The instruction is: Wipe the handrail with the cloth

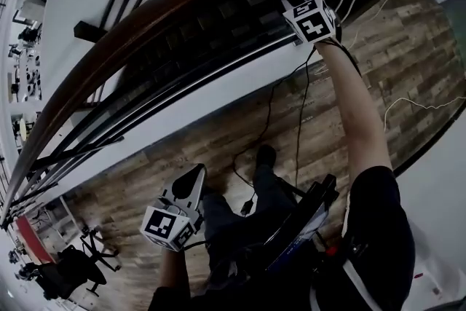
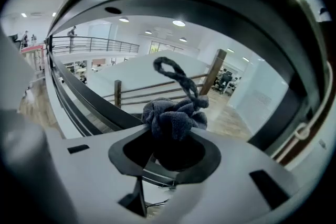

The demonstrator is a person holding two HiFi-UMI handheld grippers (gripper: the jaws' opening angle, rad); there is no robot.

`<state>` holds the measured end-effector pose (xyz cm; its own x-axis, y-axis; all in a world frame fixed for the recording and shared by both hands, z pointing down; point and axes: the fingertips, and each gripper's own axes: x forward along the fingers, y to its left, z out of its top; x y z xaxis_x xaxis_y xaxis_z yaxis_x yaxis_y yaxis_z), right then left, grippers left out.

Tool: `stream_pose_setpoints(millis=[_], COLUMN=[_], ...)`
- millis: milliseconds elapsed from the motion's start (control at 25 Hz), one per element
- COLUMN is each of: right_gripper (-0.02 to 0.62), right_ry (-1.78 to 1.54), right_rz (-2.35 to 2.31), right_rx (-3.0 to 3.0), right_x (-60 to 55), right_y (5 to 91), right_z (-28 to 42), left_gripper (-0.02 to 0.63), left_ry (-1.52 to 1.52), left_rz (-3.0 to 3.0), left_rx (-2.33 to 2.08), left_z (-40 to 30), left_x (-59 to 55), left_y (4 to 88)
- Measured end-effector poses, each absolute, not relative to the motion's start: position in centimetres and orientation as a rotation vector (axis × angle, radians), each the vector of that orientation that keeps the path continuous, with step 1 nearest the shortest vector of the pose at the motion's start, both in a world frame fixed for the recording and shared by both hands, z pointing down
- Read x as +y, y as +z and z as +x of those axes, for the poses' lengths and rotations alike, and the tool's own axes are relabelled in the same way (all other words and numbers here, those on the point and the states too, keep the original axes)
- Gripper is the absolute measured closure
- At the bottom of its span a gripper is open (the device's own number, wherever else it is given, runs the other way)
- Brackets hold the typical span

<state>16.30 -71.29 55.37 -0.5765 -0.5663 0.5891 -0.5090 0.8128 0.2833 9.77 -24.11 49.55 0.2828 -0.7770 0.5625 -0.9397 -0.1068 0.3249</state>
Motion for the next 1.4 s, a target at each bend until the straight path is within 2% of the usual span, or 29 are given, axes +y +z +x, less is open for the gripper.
stream_pose_setpoints(millis=[280, 600, 760, 880, 1000, 1280, 1400], right_gripper=[0.489, 0.489, 0.489, 0.489, 0.489, 0.488, 0.486], right_ry=[-0.019, 0.078, 0.119, 0.182, 0.218, 0.440, 0.320], right_rz=[0.944, 1.016, 1.086, 0.990, 0.735, 0.027, -0.035], right_rx=[-2.227, -2.209, -2.241, -2.344, -2.481, -2.775, -2.726], right_x=[-78.2, -79.5, -77.5, -70.7, -60.7, -37.1, -30.6], right_y=[56.1, 56.7, 53.7, 52.6, 50.4, 39.9, 39.1], right_z=[24.9, 27.3, 27.2, 24.3, 17.7, 4.2, 1.4], left_gripper=[0.600, 0.600, 0.600, 0.600, 0.600, 0.600, 0.600], left_ry=[0.407, 0.454, 0.391, 0.353, 0.305, 0.168, 0.103], left_rz=[1.952, 1.920, 1.916, 1.954, 1.977, 2.099, 2.135], left_rx=[-1.479, -1.535, -1.624, -1.650, -1.709, -1.836, -1.878], left_z=[12.3, 12.1, 11.2, 10.7, 9.0, 3.8, 0.9], left_x=[-25.4, -23.7, -22.9, -21.1, -19.3, -15.1, -10.7], left_y=[50.1, 48.9, 46.5, 44.4, 42.0, 37.1, 35.7])
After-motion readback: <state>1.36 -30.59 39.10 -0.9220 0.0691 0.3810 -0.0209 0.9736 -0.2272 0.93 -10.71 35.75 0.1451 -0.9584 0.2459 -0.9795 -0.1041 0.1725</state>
